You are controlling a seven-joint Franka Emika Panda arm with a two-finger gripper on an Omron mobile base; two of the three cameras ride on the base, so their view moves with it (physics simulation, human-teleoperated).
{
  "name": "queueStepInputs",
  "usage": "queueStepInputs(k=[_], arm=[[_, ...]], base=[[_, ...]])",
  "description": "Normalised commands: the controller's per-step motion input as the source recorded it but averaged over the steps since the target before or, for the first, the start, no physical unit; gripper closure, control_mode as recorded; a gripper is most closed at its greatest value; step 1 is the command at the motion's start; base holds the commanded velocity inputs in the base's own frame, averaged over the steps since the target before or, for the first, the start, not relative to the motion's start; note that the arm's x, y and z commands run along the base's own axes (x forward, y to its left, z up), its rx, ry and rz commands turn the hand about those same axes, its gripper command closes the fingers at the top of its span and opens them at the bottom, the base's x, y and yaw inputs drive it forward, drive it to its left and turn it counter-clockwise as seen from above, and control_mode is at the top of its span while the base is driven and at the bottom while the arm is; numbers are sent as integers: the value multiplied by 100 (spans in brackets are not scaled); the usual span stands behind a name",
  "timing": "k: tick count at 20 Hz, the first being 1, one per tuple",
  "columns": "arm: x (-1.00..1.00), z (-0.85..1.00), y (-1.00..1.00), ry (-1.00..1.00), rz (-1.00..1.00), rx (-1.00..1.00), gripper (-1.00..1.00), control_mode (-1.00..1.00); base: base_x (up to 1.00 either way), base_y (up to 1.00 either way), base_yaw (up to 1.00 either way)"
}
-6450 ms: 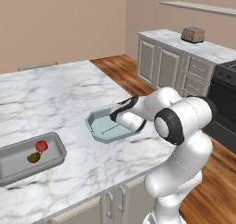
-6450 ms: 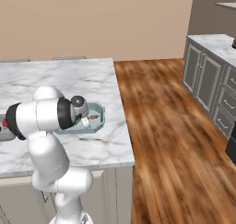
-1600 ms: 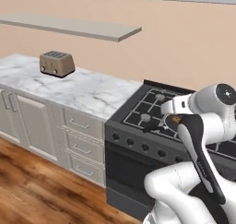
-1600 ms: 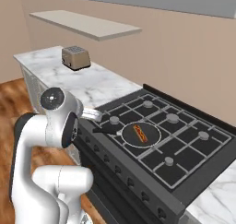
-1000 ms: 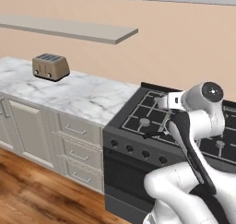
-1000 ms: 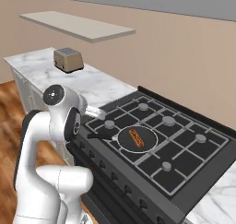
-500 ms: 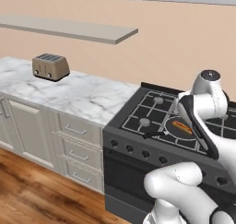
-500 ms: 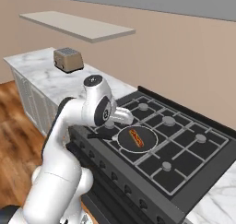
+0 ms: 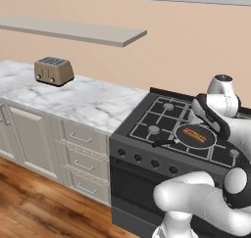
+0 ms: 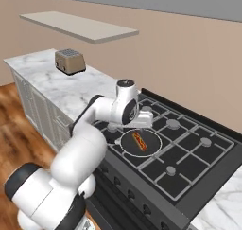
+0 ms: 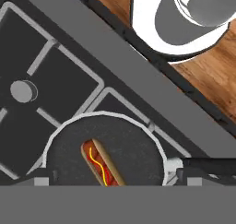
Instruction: Place the cold items (bell pepper and kiwi) from the fridge in one tupperware on the dining counter. Place the warm items (hot dog and kebab skewer) in the stove area in another tupperware.
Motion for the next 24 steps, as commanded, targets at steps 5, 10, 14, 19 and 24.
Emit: queueStepInputs(k=[5,10,14,19,24], arm=[[70,-86,0,-12,10,-1,-100,-100],[72,-58,-22,18,3,-15,-100,-100],[53,-53,-30,2,0,-3,-100,-100],[57,-49,-29,2,1,0,-100,-100],[29,-74,-19,8,0,-1,100,-100]], base=[[0,0,0],[0,0,0],[0,0,0],[0,0,0],[0,0,0]])
